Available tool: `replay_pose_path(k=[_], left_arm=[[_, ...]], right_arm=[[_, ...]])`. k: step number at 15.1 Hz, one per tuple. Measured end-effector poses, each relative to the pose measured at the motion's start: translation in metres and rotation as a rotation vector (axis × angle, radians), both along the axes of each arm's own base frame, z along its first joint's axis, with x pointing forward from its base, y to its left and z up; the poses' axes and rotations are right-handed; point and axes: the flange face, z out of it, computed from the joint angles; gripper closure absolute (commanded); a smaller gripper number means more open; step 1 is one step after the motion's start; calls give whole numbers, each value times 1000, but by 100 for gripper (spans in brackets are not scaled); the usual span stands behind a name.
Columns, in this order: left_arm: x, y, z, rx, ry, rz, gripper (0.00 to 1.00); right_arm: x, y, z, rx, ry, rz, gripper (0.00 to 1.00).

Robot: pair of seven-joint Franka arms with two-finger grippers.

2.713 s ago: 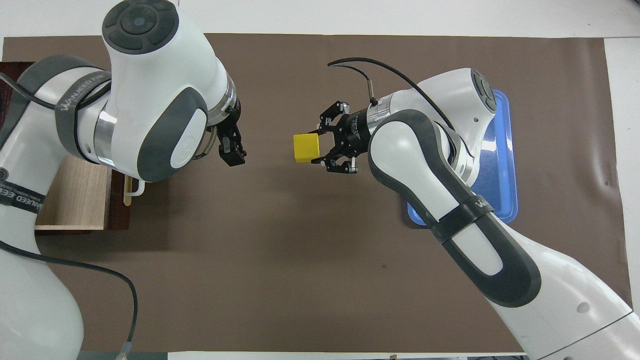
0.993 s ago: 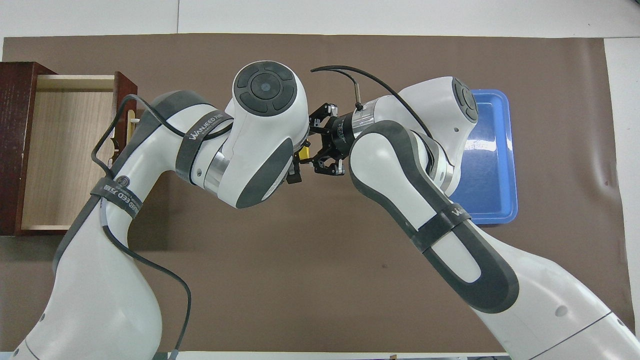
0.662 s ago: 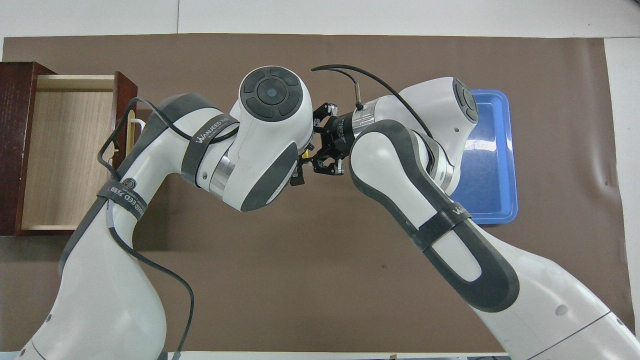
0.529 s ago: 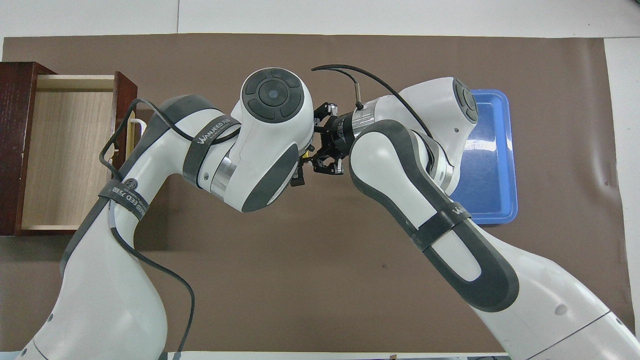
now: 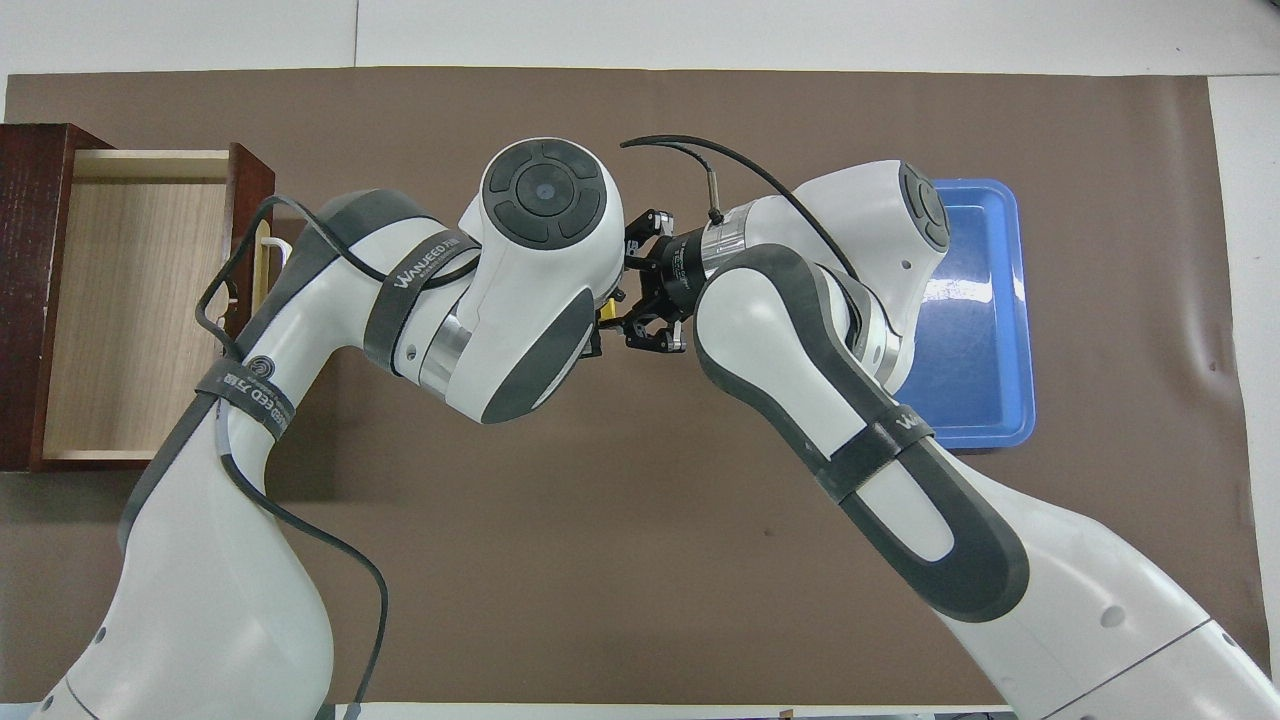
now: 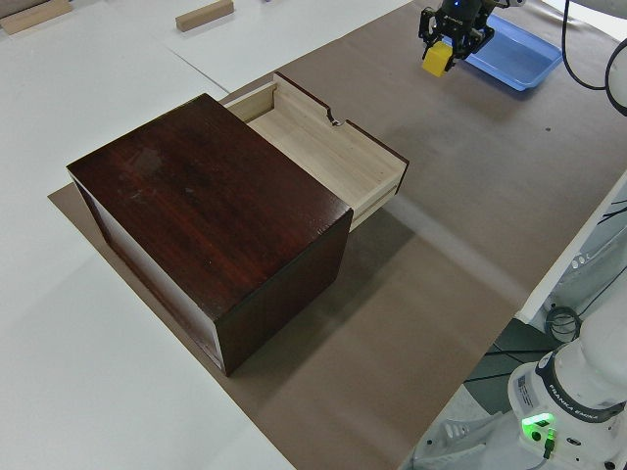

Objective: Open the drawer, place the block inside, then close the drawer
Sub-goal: 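Grasp the yellow block with the left gripper from the right gripper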

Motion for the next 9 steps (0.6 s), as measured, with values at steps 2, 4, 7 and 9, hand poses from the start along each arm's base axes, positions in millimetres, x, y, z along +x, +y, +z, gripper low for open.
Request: replay_pose_path(k=[2, 4, 7, 9], left_arm=[[0, 0, 0, 0, 0, -1, 100], [0, 0, 0, 1, -1, -3, 100], [-1, -1, 0, 1, 0, -4, 100], [-2, -3, -1, 1, 2, -8, 100]], right_arm=[[0, 0, 0, 0, 0, 0, 100], [0, 0, 0, 0, 0, 0, 58], [1, 0, 1, 2, -3, -3, 0], [2, 0, 5, 6, -10, -5, 0]])
